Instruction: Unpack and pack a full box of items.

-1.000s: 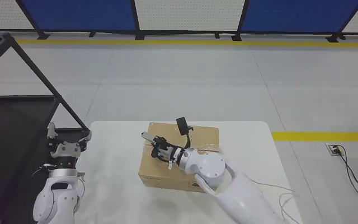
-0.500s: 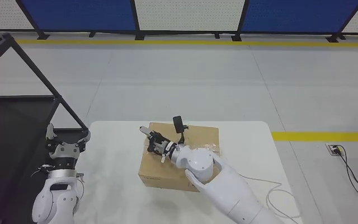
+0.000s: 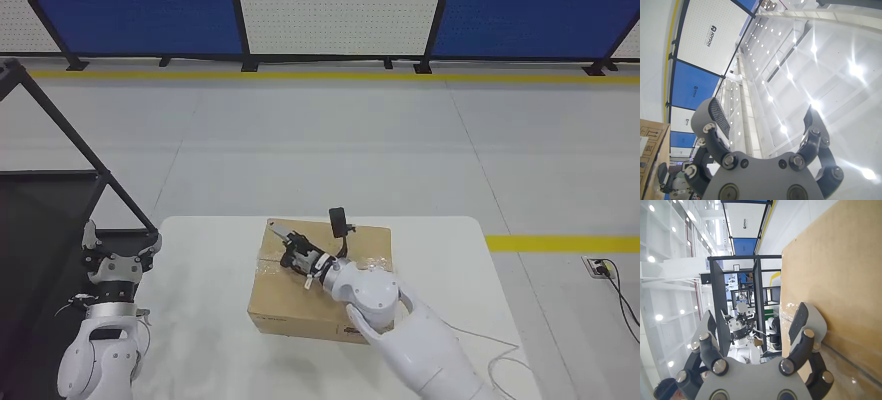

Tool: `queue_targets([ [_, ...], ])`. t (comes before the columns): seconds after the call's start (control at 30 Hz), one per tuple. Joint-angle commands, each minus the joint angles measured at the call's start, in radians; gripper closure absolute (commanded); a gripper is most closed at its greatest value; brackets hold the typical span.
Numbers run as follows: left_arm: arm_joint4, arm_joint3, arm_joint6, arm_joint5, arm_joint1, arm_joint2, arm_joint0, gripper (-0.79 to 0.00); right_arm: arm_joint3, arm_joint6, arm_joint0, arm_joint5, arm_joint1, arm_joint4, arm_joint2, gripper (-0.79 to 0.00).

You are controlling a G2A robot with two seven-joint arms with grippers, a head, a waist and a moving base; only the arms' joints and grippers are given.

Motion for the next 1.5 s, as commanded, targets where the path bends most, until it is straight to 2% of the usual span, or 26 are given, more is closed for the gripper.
queue_targets([
  [0.0,0.000,0.000,0.000,0.000,0.000,0.000,0.000,-0.785,-0.037,0.004,-0.031,0.007,0.012,-0.019,0.030,-0.785],
  [0.53,0.000,0.000,0.000,0.000,0.000,0.000,0.000,-0.785,-0.321,0.013,-0.289,0.084,0.095,-0.132,0.310,-0.785],
  [0.77,0.000,0.000,0.000,0.000,0.000,0.000,0.000,-0.785,-0.378,0.014,-0.364,0.099,0.113,-0.143,0.396,-0.785],
  [1.47,0.000,0.000,0.000,0.000,0.000,0.000,0.000,-0.785,-0.574,-0.038,-0.586,0.052,0.145,-0.099,0.603,-0.785],
])
